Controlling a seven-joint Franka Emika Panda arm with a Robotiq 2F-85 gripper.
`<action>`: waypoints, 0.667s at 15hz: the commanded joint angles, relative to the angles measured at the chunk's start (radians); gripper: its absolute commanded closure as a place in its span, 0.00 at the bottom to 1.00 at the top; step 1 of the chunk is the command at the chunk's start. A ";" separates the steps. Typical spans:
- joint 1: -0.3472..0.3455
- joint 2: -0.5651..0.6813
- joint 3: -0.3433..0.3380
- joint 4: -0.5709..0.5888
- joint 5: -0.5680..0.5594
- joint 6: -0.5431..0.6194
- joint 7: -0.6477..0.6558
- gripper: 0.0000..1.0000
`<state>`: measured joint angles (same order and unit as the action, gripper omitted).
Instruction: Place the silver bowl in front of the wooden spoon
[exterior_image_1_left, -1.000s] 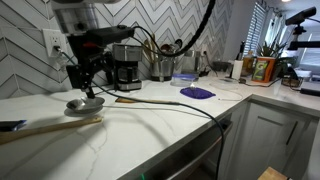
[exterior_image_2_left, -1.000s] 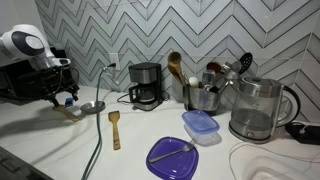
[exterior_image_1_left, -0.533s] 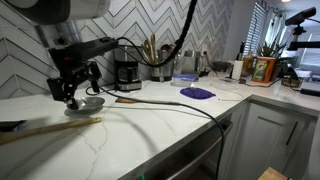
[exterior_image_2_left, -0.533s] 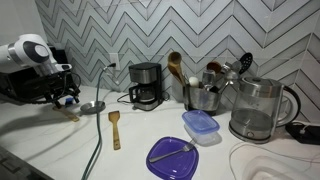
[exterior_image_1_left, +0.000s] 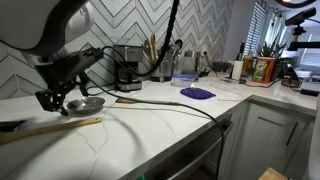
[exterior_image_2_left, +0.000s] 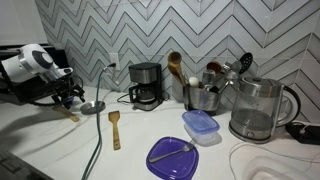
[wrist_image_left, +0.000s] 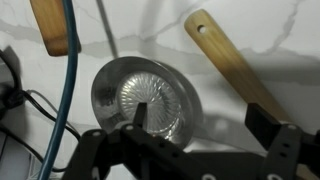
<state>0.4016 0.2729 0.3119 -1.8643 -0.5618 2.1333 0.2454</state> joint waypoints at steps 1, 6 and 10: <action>0.060 0.065 -0.041 0.057 -0.093 -0.006 0.094 0.00; 0.112 0.119 -0.081 0.111 -0.189 -0.035 0.241 0.00; 0.135 0.147 -0.100 0.139 -0.250 -0.065 0.320 0.00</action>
<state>0.5045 0.3898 0.2334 -1.7586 -0.7646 2.1136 0.5012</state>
